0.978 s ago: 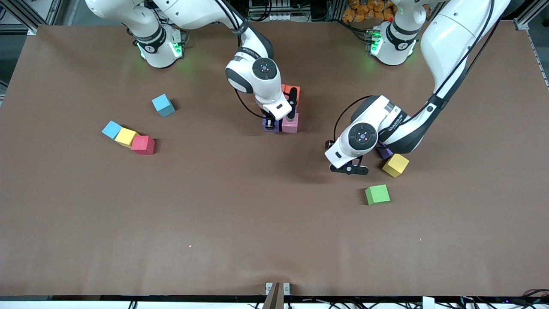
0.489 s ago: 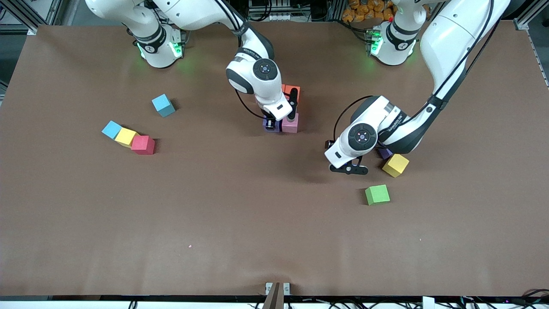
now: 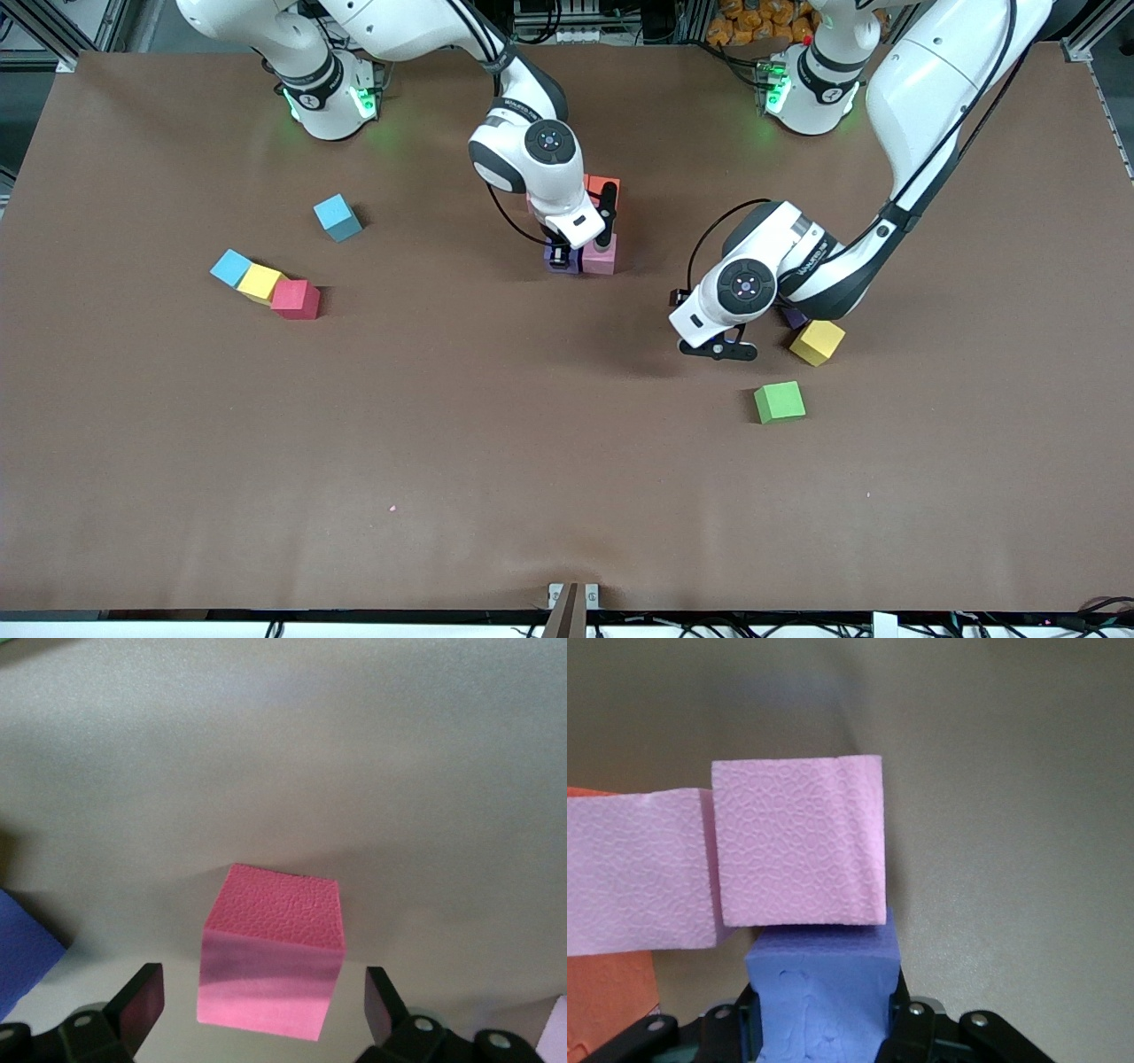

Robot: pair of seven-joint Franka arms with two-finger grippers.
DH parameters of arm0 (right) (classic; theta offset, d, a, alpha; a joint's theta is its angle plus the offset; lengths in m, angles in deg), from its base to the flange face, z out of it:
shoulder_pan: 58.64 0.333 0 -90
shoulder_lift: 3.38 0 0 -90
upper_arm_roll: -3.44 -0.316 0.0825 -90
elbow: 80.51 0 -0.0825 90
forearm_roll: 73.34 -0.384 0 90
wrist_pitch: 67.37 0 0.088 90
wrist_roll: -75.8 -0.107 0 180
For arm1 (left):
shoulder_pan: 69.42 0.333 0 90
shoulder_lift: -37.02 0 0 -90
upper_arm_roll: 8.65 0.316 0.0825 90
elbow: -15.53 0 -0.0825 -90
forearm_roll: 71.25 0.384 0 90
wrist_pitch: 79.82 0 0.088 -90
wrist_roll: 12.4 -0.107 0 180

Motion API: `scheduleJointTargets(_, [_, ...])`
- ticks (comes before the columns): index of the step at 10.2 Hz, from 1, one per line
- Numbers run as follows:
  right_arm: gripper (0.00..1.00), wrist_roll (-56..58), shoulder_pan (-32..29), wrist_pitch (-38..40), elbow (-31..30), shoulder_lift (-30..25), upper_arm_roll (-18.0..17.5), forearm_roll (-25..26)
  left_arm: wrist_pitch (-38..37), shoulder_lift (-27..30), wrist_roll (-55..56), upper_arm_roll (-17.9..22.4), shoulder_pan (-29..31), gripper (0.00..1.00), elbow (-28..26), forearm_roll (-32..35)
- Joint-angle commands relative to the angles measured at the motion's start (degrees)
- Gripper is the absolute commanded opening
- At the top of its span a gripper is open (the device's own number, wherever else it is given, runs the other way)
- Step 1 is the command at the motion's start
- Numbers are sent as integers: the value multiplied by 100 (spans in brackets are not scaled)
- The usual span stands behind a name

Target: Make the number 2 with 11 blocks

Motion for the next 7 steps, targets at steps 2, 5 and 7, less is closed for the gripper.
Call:
scheduleJointTargets(2, [41,-81,144,15,141,78,101,-53,66,5,-59,-26,28,100,-71,150])
scheduleJointTargets(5, [41,-81,257,15,220,139,188,-53,84,-56,-137,-26,37,100,-97,159])
scheduleJointTargets(7, [41,-90,319,15,290,210,250,-53,119,-74,-226,-26,37,100,-106,150])
